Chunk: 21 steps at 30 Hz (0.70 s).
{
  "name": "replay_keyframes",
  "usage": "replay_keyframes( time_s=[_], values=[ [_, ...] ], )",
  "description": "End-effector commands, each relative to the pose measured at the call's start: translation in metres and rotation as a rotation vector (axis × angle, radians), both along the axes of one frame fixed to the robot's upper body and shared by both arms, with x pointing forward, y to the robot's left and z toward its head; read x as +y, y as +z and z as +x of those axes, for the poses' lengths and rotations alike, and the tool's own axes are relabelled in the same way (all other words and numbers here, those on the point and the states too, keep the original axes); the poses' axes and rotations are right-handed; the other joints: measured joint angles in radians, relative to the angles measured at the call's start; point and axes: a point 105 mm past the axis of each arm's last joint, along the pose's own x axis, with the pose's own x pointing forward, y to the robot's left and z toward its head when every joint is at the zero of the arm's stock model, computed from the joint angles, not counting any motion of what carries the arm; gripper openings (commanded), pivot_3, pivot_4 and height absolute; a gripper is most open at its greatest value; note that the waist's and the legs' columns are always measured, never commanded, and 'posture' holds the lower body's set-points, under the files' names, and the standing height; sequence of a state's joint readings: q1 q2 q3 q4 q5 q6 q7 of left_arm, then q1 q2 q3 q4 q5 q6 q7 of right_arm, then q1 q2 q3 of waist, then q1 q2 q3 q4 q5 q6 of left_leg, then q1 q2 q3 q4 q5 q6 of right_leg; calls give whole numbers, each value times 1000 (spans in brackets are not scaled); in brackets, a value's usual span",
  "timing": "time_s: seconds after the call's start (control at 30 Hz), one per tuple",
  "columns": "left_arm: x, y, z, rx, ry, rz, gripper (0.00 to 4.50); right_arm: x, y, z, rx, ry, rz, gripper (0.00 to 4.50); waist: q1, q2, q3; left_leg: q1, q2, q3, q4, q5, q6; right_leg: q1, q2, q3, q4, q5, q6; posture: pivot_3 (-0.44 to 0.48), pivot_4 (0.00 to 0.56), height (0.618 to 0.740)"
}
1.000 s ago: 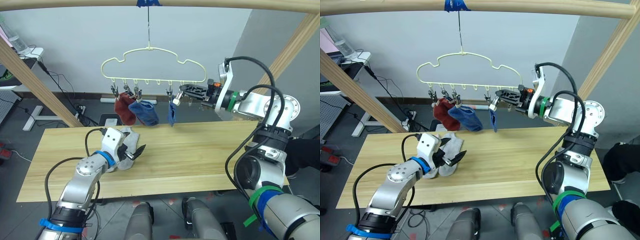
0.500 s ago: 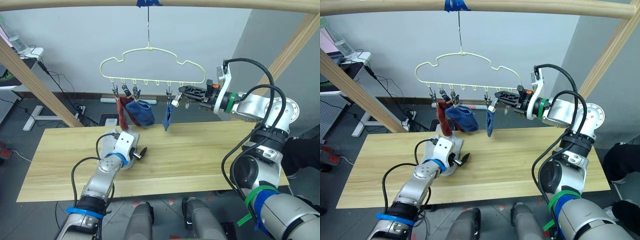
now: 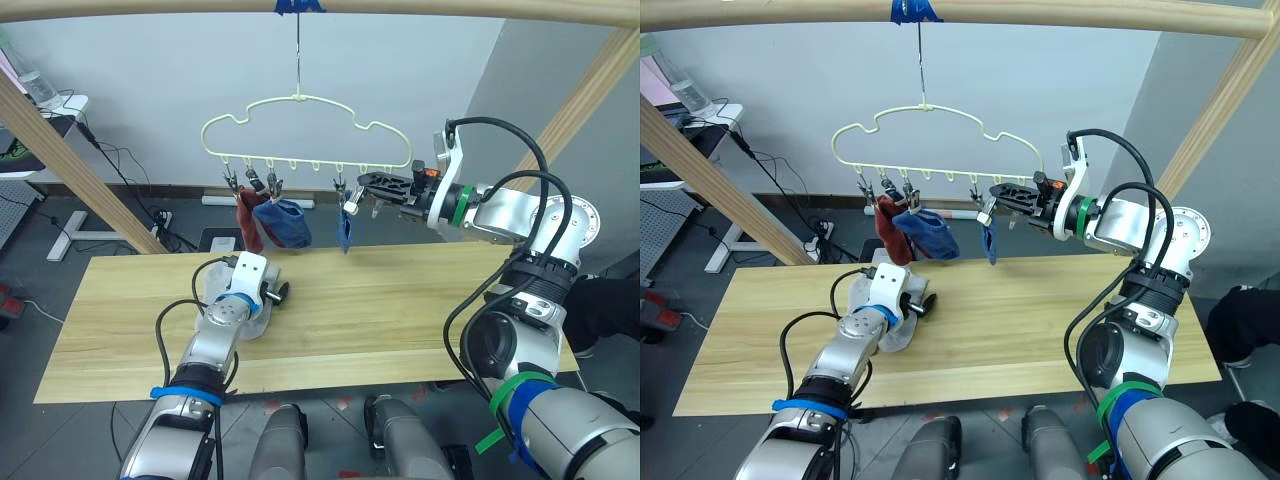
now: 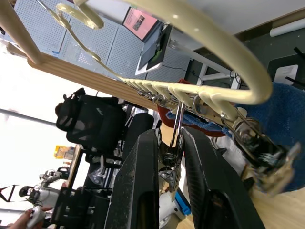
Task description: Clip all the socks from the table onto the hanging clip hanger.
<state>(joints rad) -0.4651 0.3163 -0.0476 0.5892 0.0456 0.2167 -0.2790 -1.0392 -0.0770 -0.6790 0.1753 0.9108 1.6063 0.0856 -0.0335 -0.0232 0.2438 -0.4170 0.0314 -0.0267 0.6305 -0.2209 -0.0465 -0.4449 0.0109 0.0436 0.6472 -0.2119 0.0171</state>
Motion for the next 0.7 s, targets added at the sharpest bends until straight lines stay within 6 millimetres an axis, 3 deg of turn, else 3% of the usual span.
replay_keyframes(
  time_s=[0.03,0.1,0.17,0.57,0.7],
  values=[
    [5,-27,-11,134,51,-72,4500,3,8,-5,-43,15,5,696,0,0,0,0,0,0,0,0,0,0,0,0,0,0,0,-20,238,740],
    [6,-29,-10,163,108,-179,4500,3,6,-5,-39,10,2,696,0,1,-1,1,0,0,0,0,0,0,0,0,0,0,0,-20,237,740],
    [4,-26,-10,178,94,-224,4117,2,7,-4,-36,4,2,665,-1,1,-1,1,0,0,0,0,0,1,0,0,0,0,0,-19,239,740],
    [-8,-16,-17,187,-5,-267,1185,3,9,0,-27,-12,10,665,-1,1,-1,1,0,0,0,0,0,1,0,0,0,0,0,-11,248,740],
    [-20,2,-26,159,-126,-271,565,3,10,1,-24,-14,13,665,-1,1,-1,1,0,0,0,0,0,1,0,0,0,0,0,-8,253,740]
  ],
)
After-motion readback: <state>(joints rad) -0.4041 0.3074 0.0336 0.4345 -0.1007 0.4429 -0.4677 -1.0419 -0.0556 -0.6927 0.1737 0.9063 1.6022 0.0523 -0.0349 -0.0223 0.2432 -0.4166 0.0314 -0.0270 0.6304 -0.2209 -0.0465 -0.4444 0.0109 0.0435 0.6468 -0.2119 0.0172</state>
